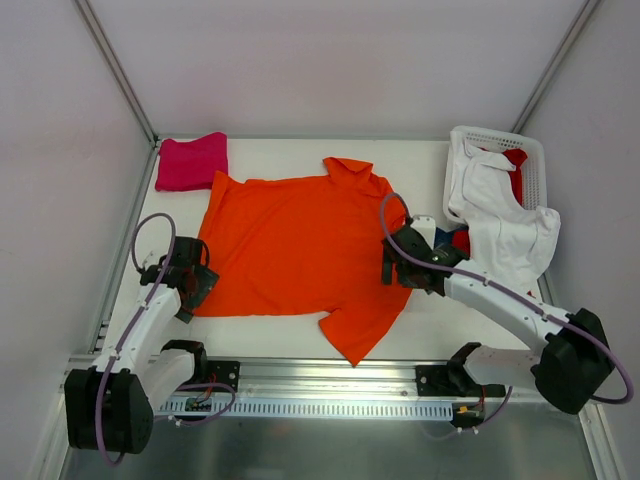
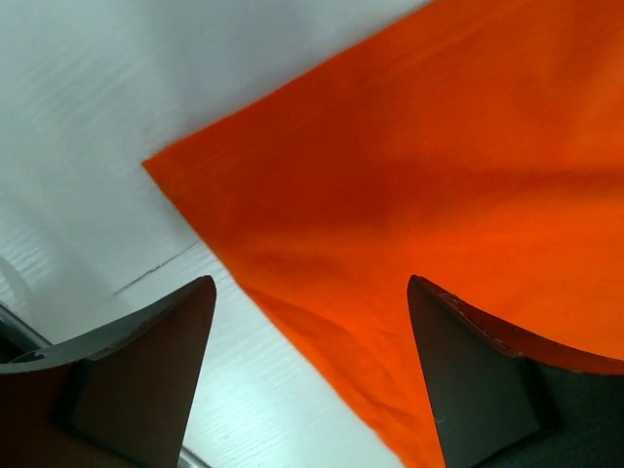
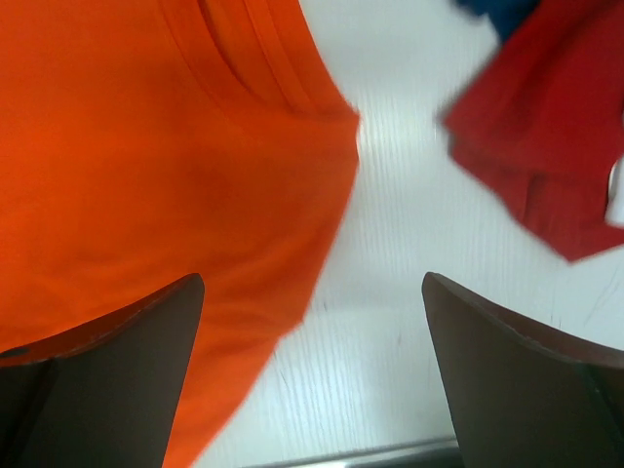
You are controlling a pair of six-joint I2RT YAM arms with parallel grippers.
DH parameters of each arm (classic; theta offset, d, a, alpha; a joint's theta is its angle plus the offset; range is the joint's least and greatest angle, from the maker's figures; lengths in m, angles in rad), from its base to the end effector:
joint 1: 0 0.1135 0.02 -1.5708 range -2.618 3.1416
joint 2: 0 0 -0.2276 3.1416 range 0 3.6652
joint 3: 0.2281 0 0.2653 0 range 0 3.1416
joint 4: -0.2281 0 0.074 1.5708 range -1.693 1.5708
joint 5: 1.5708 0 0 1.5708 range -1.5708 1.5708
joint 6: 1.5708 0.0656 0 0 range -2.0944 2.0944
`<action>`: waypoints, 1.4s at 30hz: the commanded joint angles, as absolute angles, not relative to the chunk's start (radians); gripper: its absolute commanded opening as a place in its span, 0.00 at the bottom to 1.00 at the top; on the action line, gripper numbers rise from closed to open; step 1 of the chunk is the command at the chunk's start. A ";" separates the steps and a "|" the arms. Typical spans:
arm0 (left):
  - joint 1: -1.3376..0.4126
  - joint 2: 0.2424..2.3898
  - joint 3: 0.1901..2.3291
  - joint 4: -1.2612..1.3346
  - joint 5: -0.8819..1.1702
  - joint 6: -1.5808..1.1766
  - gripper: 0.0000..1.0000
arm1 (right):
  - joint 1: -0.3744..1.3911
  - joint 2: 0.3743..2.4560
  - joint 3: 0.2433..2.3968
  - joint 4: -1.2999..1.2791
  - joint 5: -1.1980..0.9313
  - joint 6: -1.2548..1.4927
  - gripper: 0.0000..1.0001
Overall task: Fold and stack the t-shirts
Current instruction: Flatten out the tshirt, then grap the side of the flattened tshirt closest away from the robot with both arms
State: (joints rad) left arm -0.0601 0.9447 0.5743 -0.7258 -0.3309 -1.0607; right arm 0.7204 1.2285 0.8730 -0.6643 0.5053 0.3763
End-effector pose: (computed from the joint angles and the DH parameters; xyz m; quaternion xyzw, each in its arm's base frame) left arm 0.2123 0.0086 0.1393 -0.4938 0.8226 0.0123 0.2815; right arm 0.2280 0.1579 0.1822 -0.0925 0.9296 -0.0680 0.3502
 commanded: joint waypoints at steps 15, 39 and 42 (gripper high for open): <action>-0.115 0.856 0.460 -0.698 -0.216 -0.962 0.76 | 1.002 0.979 0.623 -0.758 0.102 0.689 0.99; -0.160 0.781 0.440 -0.695 -0.252 -0.985 0.74 | 1.101 1.112 0.433 -0.147 -0.035 0.841 0.84; -0.164 0.782 0.433 -0.693 -0.253 -0.996 0.73 | 1.103 1.071 0.408 -0.173 -0.022 0.861 0.45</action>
